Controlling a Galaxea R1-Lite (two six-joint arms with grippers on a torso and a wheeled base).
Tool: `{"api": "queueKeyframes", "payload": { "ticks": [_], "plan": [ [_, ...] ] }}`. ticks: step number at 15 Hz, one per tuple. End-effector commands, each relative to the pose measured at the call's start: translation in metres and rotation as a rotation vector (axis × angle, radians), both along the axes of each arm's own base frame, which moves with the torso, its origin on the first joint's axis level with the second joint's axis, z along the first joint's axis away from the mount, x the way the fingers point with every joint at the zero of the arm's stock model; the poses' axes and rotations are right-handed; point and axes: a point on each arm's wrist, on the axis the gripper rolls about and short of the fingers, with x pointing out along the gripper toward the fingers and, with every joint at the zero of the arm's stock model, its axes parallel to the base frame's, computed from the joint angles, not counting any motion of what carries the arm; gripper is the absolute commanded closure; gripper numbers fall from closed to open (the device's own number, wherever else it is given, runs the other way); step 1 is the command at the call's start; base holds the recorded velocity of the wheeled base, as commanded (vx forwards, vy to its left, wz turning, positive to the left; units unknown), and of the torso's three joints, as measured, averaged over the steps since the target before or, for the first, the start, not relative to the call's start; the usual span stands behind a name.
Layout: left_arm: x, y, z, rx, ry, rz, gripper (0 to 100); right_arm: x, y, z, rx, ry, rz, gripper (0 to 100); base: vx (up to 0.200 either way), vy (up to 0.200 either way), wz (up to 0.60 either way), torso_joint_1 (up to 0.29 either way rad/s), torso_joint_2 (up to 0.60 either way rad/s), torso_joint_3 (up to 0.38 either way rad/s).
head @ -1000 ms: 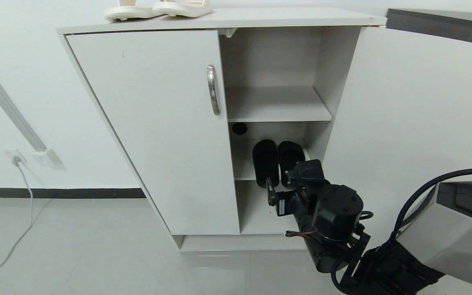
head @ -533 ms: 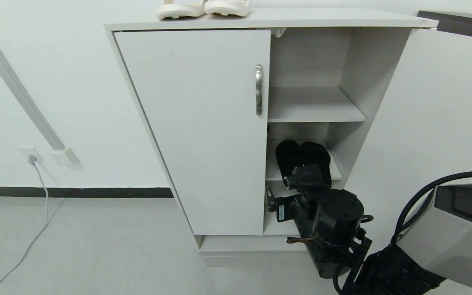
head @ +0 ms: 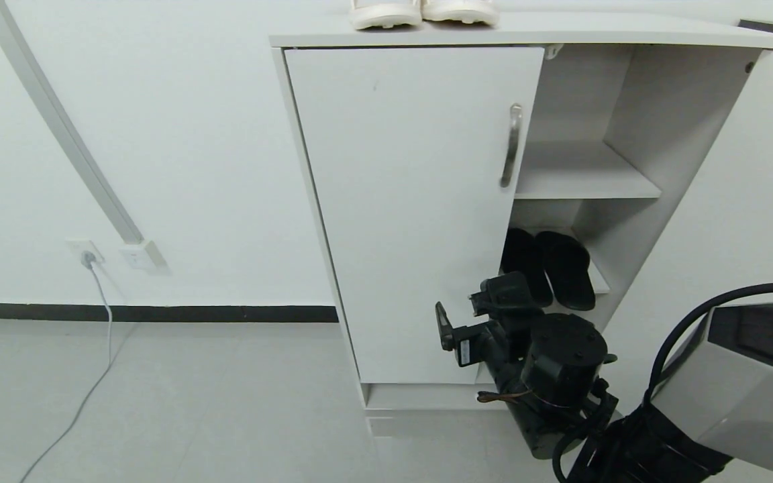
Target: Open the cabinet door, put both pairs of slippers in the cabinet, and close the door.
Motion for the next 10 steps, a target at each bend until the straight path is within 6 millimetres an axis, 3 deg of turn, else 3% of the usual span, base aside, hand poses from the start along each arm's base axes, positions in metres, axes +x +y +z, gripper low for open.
{"api": "queueKeyframes", "payload": {
  "ticks": [1,3,10],
  "plan": [
    [0.0001,0.0,0.0,0.0,0.002,0.001,100,-0.001,-0.0013,-0.0028,-0.014,0.001,0.003,0,0.0,0.2,0.0,0.002,0.0,-0.002],
    [0.0001,0.0,0.0,0.0,0.002,0.002,100,-0.0014,-0.0017,-0.0033,-0.018,0.006,0.003,0,0.0,0.2,0.0,-0.002,0.0,0.002],
    [0.0001,0.0,0.0,-0.002,0.002,0.002,100,-0.001,-0.0023,-0.0061,-0.024,0.008,0.021,0,0.0,0.0,0.0,0.0,0.0,0.0]
  ]
}}
